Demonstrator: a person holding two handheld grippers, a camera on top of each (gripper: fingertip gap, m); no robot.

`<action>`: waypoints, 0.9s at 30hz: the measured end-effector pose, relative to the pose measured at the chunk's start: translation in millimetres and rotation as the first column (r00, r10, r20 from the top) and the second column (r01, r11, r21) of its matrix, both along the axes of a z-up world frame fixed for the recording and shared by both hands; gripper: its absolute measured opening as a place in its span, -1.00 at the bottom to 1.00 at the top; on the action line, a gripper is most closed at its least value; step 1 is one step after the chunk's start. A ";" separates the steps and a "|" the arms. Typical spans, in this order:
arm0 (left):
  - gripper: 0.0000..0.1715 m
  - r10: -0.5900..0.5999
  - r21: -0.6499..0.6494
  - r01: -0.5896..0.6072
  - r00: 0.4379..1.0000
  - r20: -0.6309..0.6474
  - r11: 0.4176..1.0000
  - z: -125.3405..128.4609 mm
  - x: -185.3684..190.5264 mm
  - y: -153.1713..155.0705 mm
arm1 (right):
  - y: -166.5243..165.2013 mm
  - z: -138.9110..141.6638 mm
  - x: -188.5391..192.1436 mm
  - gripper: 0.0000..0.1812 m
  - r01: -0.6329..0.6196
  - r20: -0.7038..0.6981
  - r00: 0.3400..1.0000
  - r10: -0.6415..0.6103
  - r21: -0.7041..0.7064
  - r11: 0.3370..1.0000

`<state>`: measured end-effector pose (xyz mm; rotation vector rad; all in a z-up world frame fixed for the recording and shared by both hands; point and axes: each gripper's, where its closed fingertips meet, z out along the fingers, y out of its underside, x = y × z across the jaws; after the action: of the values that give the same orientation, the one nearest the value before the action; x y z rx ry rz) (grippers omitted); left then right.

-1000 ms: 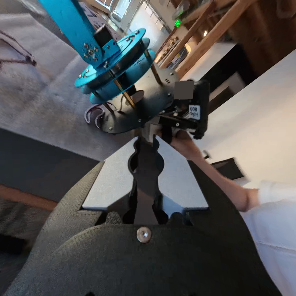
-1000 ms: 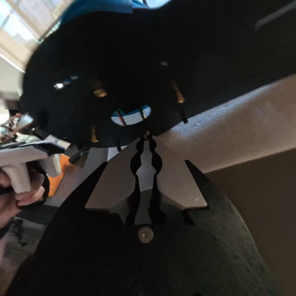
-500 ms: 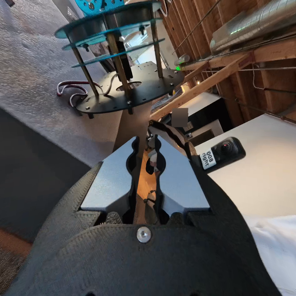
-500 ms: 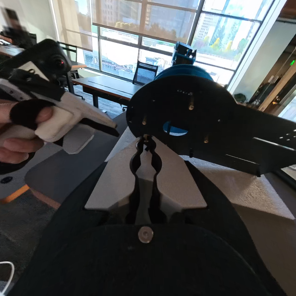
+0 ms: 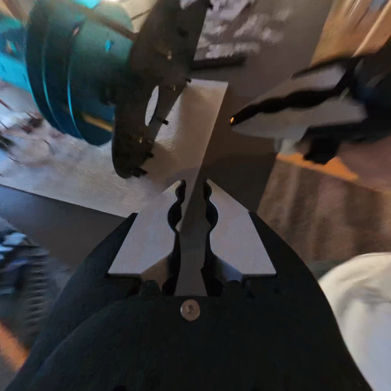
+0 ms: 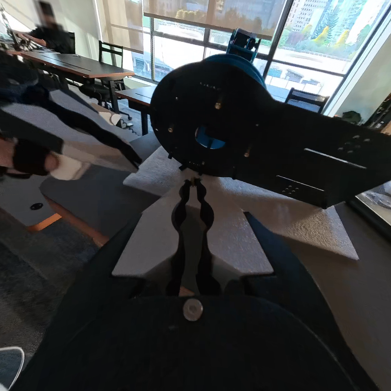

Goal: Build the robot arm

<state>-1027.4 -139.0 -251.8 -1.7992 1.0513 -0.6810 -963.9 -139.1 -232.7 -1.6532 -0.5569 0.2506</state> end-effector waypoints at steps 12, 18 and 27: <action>-0.49 -0.118 0.043 0.159 0.864 -0.490 0.986 -44.9 -29.4 25.9 | -8.6 0.8 18.6 -0.95 -0.037 -0.078 0.996 0.035 -0.020 0.999; -0.54 -0.135 0.117 0.255 0.786 -0.603 0.960 -43.9 -26.0 26.2 | -8.1 0.4 18.3 -0.95 -0.026 -0.068 0.997 0.025 -0.022 0.999; -0.63 0.008 0.400 0.401 0.698 -0.716 0.824 -38.0 -26.0 34.2 | -6.1 -11.8 7.5 -0.94 -0.031 -0.038 0.999 0.029 -0.045 0.999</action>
<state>-1053.4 -104.8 -289.8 -1.4376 1.7672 0.2391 -956.4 -145.2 -244.5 -1.6815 -0.5513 0.3173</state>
